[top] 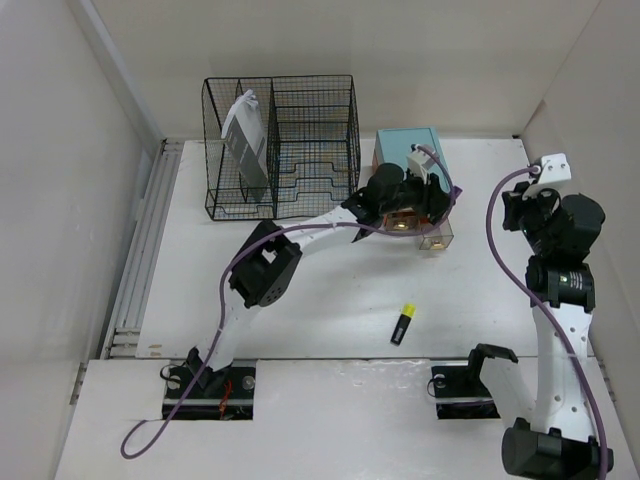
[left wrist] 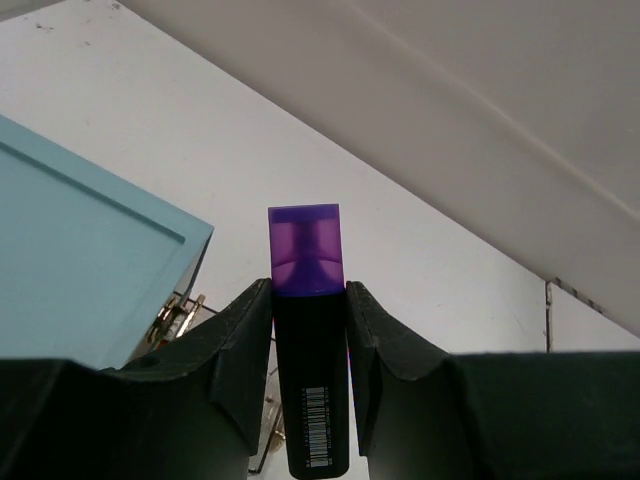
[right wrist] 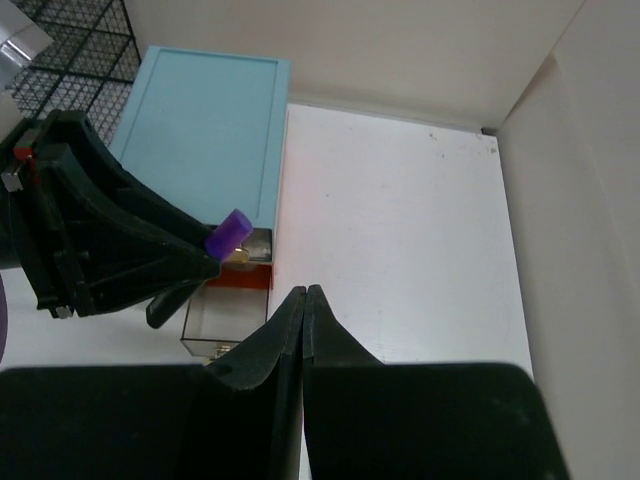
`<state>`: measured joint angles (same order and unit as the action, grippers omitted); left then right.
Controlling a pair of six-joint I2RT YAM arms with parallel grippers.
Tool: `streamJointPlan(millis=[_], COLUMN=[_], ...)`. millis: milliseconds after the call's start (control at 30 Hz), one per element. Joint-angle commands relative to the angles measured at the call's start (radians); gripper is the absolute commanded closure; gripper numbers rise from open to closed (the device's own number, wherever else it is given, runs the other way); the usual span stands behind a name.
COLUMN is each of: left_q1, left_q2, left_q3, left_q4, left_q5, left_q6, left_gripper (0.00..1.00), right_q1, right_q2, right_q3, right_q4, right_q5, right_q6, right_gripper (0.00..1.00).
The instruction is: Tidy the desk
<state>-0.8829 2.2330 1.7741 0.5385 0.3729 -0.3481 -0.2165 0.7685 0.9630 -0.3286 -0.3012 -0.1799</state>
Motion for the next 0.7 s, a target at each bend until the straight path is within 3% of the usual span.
streamJointPlan(millis=[0, 233, 667], left_q1=[0.016, 0.038, 0.038], left_q2=[0.027, 0.097, 0.054], left_q3=[0.062, 0.137, 0.01], left_q4=[0.075, 0.084, 0.046], left_q5=[0.066, 0.13, 0.13], left_q6=[-0.009, -0.02, 0.001], left_gripper=[0.96, 0.97, 0.99], right_q1=[-0.003, -0.003, -0.003], right_q2=[0.0, 0.009, 0.009], right_q3=[0.022, 0.013, 0.013], right_q4=[0.016, 0.026, 0.026], right_q5=[0.025, 0.025, 0.025], right_q6=[-0.004, -0.004, -0.004], right_gripper=[0.98, 0.98, 0.98])
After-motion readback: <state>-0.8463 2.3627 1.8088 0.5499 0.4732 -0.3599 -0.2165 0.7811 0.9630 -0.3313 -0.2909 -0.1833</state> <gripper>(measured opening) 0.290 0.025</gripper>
